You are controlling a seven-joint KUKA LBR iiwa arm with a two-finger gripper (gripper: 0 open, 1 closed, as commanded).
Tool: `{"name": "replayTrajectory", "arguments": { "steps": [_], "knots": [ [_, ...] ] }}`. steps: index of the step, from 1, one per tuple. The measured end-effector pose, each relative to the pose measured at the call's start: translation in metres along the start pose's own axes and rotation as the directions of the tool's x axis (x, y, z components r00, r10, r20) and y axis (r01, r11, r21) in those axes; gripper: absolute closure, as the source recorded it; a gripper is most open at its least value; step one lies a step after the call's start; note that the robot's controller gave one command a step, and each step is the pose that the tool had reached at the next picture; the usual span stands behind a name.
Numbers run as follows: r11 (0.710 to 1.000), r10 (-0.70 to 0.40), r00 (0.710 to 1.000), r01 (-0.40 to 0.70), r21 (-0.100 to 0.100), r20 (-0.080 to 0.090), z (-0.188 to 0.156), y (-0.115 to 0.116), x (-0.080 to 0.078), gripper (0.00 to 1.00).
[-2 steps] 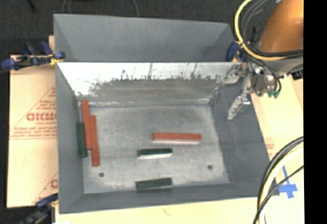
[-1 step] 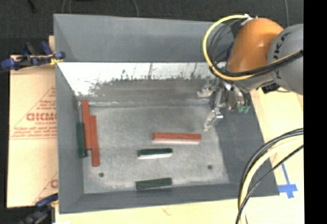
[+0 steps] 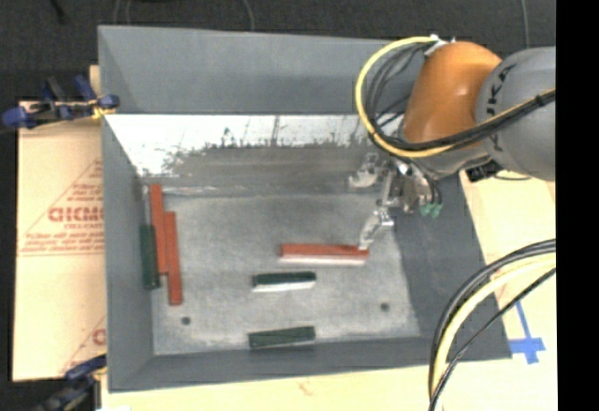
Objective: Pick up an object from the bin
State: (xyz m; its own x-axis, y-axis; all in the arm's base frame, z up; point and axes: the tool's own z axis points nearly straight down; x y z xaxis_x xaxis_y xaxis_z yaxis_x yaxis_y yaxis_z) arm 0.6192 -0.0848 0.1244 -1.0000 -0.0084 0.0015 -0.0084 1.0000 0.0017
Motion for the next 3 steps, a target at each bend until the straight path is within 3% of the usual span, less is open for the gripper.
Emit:
{"name": "replayTrajectory", "arguments": {
  "steps": [1, 2, 3],
  "knots": [
    [0.992, -0.127, 0.992, 0.126, 0.004, 0.008, -0.004, 0.034, -0.01, 0.0],
    [0.996, 0.088, 0.996, -0.088, -0.001, 0.006, 0.033, 0.041, 0.002, 0.0],
    [0.998, -0.065, 0.998, 0.065, -0.006, -0.005, 0.045, 0.04, 0.01, 1.0]
  ]
}}
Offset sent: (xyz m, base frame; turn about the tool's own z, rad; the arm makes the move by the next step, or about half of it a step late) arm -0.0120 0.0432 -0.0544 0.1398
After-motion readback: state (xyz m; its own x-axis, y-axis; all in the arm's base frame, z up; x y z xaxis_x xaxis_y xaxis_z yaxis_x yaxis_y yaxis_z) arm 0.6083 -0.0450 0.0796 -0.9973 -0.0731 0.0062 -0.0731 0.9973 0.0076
